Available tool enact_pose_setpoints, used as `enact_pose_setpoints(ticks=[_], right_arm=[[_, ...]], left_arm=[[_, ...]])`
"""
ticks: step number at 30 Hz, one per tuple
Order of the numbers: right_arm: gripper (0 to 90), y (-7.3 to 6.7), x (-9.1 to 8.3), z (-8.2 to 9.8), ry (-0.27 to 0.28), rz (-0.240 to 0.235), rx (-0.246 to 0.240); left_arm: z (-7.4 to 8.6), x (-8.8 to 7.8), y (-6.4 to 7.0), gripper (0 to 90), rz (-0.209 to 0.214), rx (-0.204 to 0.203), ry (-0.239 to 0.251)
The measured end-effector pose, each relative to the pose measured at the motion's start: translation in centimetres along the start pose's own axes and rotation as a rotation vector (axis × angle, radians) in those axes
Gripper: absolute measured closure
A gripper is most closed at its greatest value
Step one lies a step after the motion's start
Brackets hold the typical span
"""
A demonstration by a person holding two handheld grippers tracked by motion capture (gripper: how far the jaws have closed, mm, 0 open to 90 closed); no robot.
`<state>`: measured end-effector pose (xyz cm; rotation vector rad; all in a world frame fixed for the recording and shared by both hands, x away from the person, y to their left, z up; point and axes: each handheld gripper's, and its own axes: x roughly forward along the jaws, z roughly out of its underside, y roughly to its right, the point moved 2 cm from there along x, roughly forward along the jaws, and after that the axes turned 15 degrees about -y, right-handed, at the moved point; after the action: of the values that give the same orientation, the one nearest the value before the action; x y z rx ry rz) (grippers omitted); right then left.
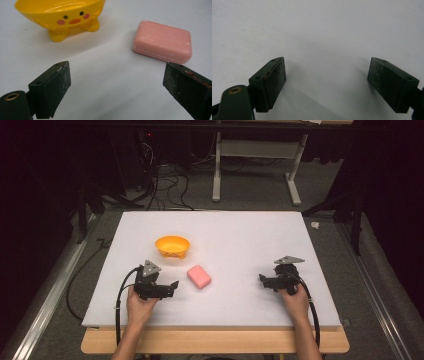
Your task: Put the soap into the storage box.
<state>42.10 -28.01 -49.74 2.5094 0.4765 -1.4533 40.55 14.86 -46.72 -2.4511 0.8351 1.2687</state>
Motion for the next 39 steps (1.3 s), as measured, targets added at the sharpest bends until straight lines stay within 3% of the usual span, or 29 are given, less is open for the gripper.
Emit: enact_pose_setpoints(ticks=[21,39], right_arm=[[15.6,0.0,0.0,0.0,0.001,0.0,-0.001],[15.6,0.0,0.0,0.0,0.001,0.001,-0.002]], left_arm=[[-1.7,1.4,2.9,7.3,0.052,0.079,-0.023],[-3.3,2.7,4.1,5.5,0.075,0.11,-0.039]])
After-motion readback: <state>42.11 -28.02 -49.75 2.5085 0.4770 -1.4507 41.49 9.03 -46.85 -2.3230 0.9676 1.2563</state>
